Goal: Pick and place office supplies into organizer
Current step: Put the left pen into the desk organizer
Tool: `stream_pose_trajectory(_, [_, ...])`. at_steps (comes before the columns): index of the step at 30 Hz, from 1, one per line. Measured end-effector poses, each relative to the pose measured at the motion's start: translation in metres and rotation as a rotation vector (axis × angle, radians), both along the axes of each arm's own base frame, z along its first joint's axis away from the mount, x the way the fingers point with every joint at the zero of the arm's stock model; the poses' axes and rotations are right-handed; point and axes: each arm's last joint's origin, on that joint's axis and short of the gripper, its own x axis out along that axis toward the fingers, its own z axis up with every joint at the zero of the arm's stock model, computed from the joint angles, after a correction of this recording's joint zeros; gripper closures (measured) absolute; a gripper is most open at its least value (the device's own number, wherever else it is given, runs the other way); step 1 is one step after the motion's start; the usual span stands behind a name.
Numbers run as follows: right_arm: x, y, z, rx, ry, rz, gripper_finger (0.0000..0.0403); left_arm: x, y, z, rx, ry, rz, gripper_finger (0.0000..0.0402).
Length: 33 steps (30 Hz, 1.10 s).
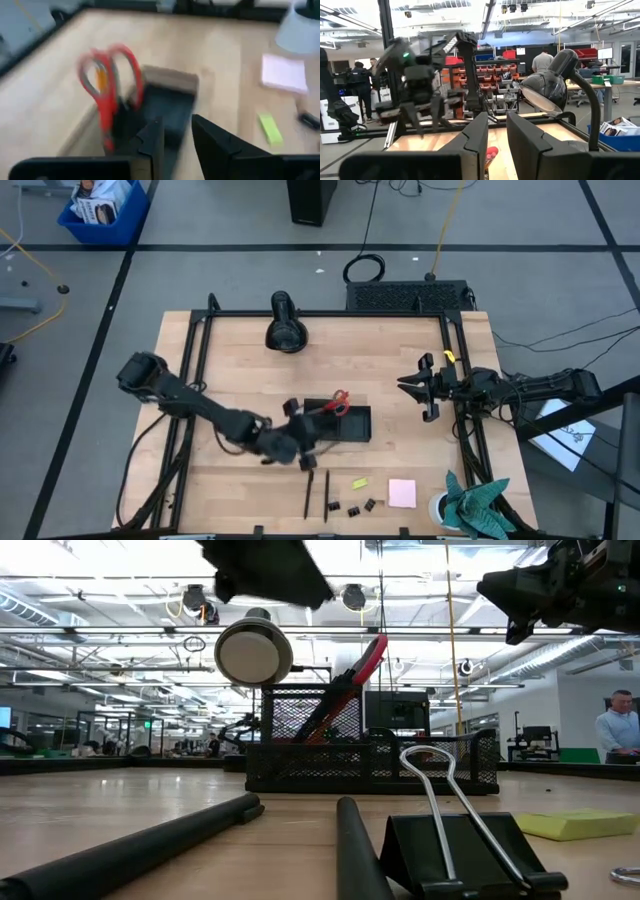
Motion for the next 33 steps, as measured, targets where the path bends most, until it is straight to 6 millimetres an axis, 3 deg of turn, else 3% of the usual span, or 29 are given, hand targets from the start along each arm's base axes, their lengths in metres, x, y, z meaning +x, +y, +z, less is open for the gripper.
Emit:
stream_pose_trajectory(6, [0.000, 0.000, -0.001, 0.000, 0.016, 0.002, 0.0339, 0.007, -0.041, -0.016, -0.107, 0.057, -0.078, 0.0341])
stream_pose_trajectory(12, [0.000, 0.000, 0.000, 0.000, 0.000, 0.001, 0.0339, 0.005, -0.064, -0.041, -0.284, 0.097, -0.068, 0.0394])
stream_pose_trajectory(23, [0.000, 0.000, 0.002, -0.008, -0.026, -0.003, 0.0339, 0.008, -0.103, -0.083, -0.516, 0.109, -0.137, 0.0397])
stream_pose_trajectory(33, [-0.001, 0.000, 0.006, -0.050, -0.062, -0.021, 0.0339, -0.001, -0.120, -0.080, -0.499, 0.091, -0.125, 0.0398])
